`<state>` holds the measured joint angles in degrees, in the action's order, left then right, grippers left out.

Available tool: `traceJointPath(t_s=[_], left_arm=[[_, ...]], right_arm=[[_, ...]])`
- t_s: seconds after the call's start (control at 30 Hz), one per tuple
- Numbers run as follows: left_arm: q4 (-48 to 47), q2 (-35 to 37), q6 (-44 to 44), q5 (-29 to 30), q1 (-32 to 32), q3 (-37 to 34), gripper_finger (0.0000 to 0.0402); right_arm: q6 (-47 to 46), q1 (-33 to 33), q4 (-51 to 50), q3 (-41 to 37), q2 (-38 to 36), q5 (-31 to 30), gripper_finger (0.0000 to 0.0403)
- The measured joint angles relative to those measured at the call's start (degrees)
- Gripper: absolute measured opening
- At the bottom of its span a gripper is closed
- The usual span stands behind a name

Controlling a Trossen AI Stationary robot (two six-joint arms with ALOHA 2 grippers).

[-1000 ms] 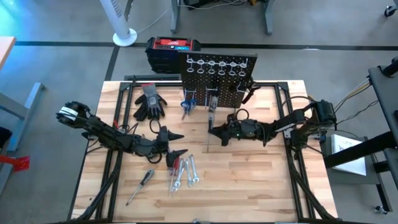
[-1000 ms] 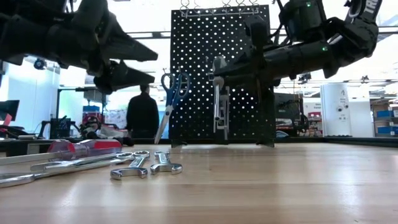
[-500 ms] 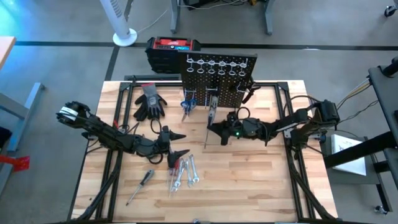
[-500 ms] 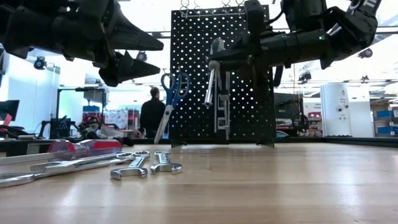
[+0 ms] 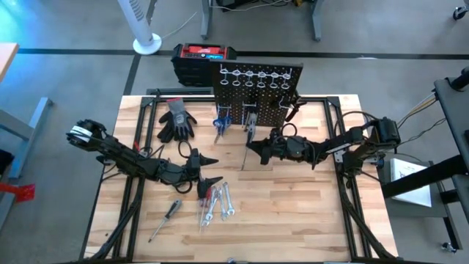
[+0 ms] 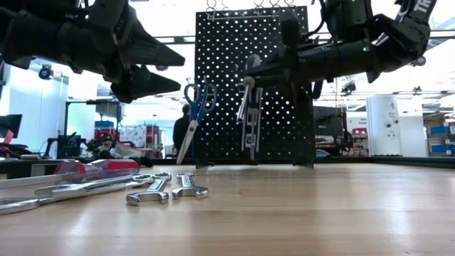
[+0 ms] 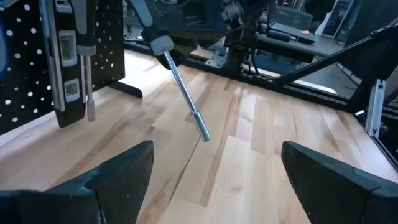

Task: Hang tools onto peg board
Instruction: Hang the grey screwdriver on the pegboard

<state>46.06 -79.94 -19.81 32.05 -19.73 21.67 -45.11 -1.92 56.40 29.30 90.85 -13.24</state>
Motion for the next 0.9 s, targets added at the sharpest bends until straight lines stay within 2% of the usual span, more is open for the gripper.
traceJointPath(t_s=[0.27, 0.43, 0.53, 0.67, 0.9], left_arm=[[-0.02, 0.00, 0.00, 0.24, 0.00, -0.02, 0.0343], [-0.26, 0.00, -0.15, 0.26, 0.00, -0.04, 0.0343], [-0.27, 0.00, -0.15, 0.28, -0.09, -0.04, 0.0343], [-0.39, 0.00, -0.17, 0.31, -0.49, -0.04, 0.0343], [-0.47, 0.00, -0.17, 0.31, -0.55, -0.04, 0.0343]], right_arm=[[-3.95, -0.84, -1.78, -0.71, -0.20, -2.42, 0.0033], [-7.23, -1.17, -3.35, -1.26, -0.26, -4.13, 0.0087], [-9.37, -1.26, -4.07, -1.40, -0.11, -4.52, 0.0104], [-10.44, -1.20, -3.66, -1.40, -0.11, -5.94, 0.0098], [-11.98, -1.09, -3.83, -1.40, -0.11, -13.65, 0.0082]])
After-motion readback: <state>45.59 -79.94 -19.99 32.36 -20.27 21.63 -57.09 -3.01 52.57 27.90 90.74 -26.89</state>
